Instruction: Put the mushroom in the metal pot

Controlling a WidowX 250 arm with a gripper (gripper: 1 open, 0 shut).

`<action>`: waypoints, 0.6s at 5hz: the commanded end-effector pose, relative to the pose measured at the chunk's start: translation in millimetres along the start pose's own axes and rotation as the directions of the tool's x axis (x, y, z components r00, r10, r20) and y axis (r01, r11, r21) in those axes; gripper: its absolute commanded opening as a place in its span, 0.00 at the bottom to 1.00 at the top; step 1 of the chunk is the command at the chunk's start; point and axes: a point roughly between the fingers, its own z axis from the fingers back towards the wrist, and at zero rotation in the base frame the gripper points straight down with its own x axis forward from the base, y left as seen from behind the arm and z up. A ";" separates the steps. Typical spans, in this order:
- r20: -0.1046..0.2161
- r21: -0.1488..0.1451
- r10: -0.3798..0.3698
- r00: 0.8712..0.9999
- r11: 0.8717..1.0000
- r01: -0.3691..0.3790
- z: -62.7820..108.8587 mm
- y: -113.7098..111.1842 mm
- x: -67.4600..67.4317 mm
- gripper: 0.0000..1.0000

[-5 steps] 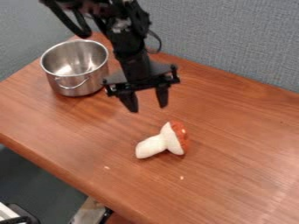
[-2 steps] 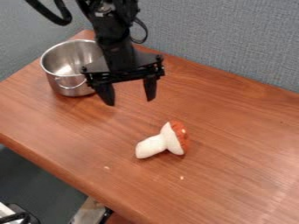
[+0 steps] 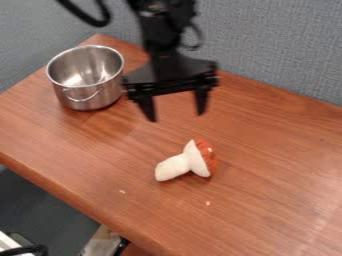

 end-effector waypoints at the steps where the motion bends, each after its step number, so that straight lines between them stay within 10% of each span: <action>1: 0.037 -0.019 -0.055 0.998 0.998 0.055 4.4 -32.5 -3.0 1.00; 3: 0.048 0.033 -0.152 0.987 0.988 0.150 -32.3 -59.0 -16.5 1.00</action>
